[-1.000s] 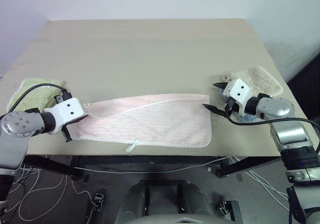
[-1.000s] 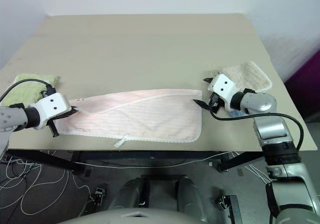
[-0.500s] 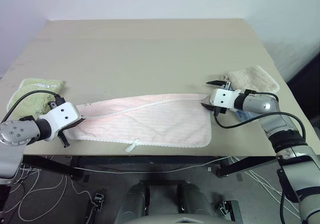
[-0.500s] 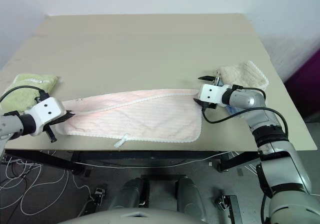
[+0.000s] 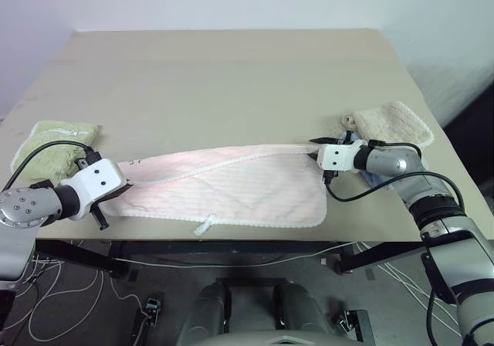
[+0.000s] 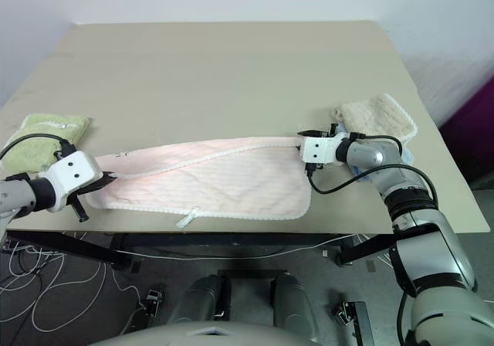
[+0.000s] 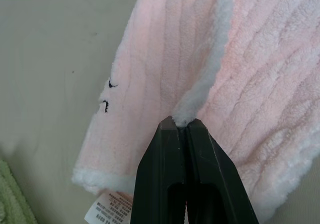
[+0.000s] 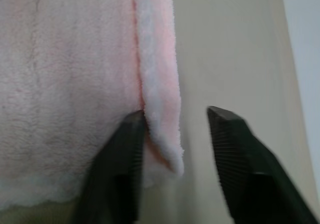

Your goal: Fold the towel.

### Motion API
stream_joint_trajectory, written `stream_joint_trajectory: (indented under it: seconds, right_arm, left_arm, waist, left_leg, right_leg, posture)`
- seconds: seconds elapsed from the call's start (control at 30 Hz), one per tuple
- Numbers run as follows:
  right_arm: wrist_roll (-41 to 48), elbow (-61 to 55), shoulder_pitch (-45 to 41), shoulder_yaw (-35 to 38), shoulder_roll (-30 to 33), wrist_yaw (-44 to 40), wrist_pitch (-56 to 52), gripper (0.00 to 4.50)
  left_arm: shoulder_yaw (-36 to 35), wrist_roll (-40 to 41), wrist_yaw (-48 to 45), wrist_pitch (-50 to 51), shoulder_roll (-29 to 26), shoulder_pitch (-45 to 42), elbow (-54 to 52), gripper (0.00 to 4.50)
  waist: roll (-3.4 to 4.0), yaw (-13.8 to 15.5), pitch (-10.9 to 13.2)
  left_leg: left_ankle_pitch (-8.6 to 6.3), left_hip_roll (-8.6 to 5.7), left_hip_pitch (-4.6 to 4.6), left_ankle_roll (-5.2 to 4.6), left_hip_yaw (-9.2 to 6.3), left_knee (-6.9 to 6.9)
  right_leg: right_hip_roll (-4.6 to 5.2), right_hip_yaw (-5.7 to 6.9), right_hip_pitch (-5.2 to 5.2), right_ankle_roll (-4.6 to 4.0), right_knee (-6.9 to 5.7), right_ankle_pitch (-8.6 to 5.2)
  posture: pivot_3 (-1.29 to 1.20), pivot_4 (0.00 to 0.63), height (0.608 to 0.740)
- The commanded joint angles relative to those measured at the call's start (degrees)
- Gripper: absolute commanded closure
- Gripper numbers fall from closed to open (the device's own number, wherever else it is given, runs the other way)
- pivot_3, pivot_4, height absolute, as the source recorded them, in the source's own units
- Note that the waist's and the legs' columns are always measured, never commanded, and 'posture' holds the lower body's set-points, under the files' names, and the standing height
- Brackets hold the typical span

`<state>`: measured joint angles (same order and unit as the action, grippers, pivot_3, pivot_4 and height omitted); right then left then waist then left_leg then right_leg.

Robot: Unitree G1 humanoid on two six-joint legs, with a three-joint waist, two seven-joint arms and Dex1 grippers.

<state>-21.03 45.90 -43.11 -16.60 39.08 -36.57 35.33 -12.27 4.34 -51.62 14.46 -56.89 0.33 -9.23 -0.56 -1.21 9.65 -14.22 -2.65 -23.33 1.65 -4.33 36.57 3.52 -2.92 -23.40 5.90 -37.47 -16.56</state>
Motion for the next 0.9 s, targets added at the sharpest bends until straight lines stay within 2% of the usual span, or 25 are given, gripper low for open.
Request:
stream_joint_trajectory:
  seconds: [0.03, 0.1, 0.3, 0.53, 0.67, 0.9]
  right_arm:
    - [0.7, -0.7, 0.2, 0.4, 0.2, -0.5, 0.4, 3.90]
    - [0.8, -1.2, 0.6, 0.5, 0.3, -0.7, 0.3, 4.47]
    - [-0.2, -3.1, 0.9, 1.1, 0.9, 1.0, 0.2, 4.47]
    - [9.8, -10.6, -1.2, 8.3, 2.7, -3.9, -7.5, 4.47]
    - [12.7, -10.0, -6.0, 10.6, 4.3, -6.7, -10.7, 4.47]
    - [14.5, 0.5, -19.2, 12.8, 6.2, -8.9, -10.3, 4.47]
  left_arm:
    - [-1.6, 0.4, 0.4, 0.2, -0.3, -0.1, -1.5, 4.50]
    - [-1.6, 0.4, 0.4, 0.4, -0.3, -0.2, -1.5, 4.50]
    - [-1.6, 0.4, 1.3, 0.0, 0.2, -1.1, -1.0, 4.50]
    - [-5.5, 6.7, 4.8, -4.2, 6.6, -11.1, 3.9, 4.50]
    - [-4.9, 6.4, 6.2, -8.3, 6.8, -20.5, 14.0, 4.50]
    - [-1.9, 2.9, 10.0, -16.9, 6.3, -41.1, 35.9, 4.50]
  waist:
    - [0.00, 0.0, 0.0]
    - [0.00, 0.0, 0.0]
    - [0.00, 0.0, 0.0]
    - [0.00, 0.3, 0.0]
    - [0.02, 0.2, 0.0]
    - [0.00, 0.0, 0.1]
  left_leg:
    - [0.00, 0.00, 0.00, 0.00, 0.00, 0.00]
    - [0.00, 0.00, 0.00, 0.00, 0.00, 0.00]
    - [0.00, 0.00, 0.00, 0.00, 0.00, 0.00]
    - [0.00, -0.01, -0.05, 0.00, -0.04, 0.13]
    - [0.00, -0.02, -0.04, 0.00, -0.04, 0.17]
    - [0.00, -0.04, -0.11, -0.01, 0.00, 0.25]
  right_leg:
    - [0.00, 0.00, 0.00, 0.00, 0.00, 0.00]
    - [0.00, 0.00, 0.00, 0.00, 0.00, 0.00]
    - [0.00, 0.00, 0.00, 0.00, 0.00, 0.00]
    - [0.02, 0.03, 0.00, 0.01, -0.02, 0.00]
    - [0.01, 0.04, 0.01, 0.01, -0.03, 0.00]
    - [-0.08, 0.05, -0.07, 0.01, -0.08, 0.00]
  posture:
    - [0.00, 0.150, 0.740]
    - [0.00, 0.150, 0.740]
    - [0.00, 0.150, 0.740]
    - [0.00, 0.150, 0.740]
    - [0.00, 0.150, 0.740]
    - [0.00, 0.150, 0.740]
